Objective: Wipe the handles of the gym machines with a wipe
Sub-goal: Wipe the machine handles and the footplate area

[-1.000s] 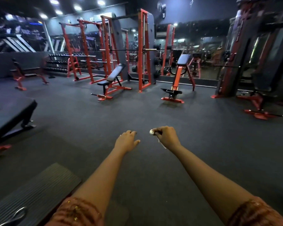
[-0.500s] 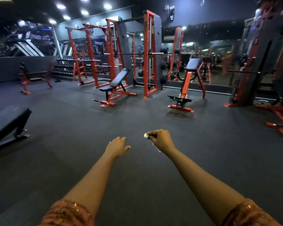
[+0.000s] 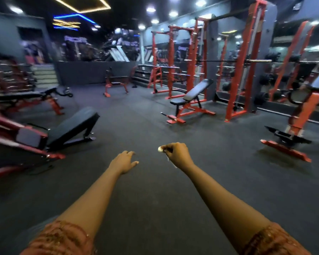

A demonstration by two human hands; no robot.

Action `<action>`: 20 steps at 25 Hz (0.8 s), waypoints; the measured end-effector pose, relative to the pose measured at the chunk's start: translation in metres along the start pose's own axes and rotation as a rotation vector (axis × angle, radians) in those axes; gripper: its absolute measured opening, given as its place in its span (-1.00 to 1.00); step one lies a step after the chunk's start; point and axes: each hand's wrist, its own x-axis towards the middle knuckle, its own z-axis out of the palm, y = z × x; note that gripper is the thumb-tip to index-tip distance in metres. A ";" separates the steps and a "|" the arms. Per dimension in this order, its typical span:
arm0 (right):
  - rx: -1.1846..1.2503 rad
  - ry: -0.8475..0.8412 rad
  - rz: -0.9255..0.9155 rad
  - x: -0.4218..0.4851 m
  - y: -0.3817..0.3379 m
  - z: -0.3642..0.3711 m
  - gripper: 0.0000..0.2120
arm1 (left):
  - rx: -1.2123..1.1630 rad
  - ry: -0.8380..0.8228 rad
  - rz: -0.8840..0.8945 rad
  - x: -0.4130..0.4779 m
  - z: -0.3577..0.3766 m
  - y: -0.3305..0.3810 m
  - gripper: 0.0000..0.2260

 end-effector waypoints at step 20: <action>0.291 -0.591 -0.627 0.484 -0.154 0.359 -0.83 | 0.004 0.150 -0.943 0.231 -0.098 -0.381 -0.51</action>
